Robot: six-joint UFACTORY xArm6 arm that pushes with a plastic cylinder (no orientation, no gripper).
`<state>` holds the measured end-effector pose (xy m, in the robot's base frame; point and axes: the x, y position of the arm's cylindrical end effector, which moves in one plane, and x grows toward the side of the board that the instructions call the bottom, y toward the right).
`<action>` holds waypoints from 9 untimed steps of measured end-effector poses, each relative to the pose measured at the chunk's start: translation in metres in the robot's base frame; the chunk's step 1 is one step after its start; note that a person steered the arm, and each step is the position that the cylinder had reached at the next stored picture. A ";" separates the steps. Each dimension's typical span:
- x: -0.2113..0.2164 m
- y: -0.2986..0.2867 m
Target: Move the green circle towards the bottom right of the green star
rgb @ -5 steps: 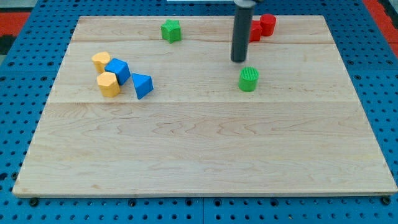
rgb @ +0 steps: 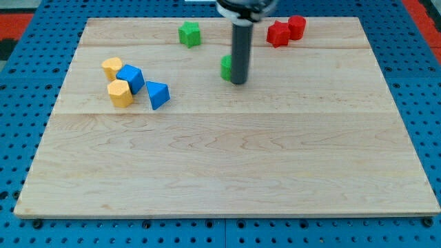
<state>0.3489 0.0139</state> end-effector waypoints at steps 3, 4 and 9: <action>-0.055 -0.031; 0.037 0.000; 0.061 -0.108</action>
<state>0.4094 -0.0944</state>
